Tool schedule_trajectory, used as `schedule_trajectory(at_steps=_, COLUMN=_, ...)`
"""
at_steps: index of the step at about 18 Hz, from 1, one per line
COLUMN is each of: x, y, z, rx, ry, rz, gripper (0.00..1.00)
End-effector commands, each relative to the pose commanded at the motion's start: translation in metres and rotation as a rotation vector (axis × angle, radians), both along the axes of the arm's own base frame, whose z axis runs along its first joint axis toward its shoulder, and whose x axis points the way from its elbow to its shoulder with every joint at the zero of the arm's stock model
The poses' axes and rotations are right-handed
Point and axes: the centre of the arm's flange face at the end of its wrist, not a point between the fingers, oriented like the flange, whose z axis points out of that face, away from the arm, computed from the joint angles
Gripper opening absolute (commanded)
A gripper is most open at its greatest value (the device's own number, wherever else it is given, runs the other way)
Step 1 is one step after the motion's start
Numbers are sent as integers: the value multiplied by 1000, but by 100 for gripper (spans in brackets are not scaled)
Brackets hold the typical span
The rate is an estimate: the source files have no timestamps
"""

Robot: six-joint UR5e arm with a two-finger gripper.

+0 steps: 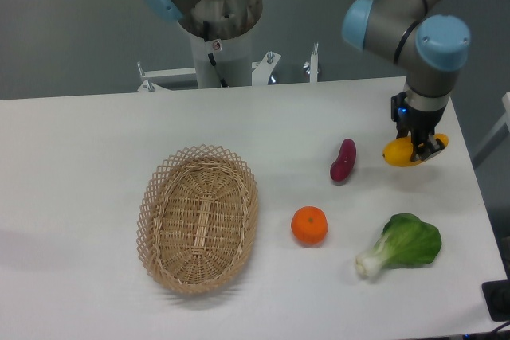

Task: Pick up the mango from the table
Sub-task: 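Lift the held mango and carry it toward the basket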

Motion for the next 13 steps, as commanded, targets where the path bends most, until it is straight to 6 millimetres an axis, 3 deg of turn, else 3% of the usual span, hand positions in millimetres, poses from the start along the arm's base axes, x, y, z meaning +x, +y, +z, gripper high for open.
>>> schedule_trajectory(at_steps=3, x=5, y=14, z=33, rx=90, ry=-44, rz=77, gripper=52)
schedule_trajectory(at_steps=7, x=32, y=50, z=71, rx=158, ry=-82, rz=159, gripper=52)
schedule_trajectory(at_steps=11, x=70, y=96, z=104, rx=245, ry=-111, rz=274, gripper=52)
schedule_trajectory(at_steps=13, x=91, y=117, z=106, rx=249, ry=-130, rz=309, gripper=52)
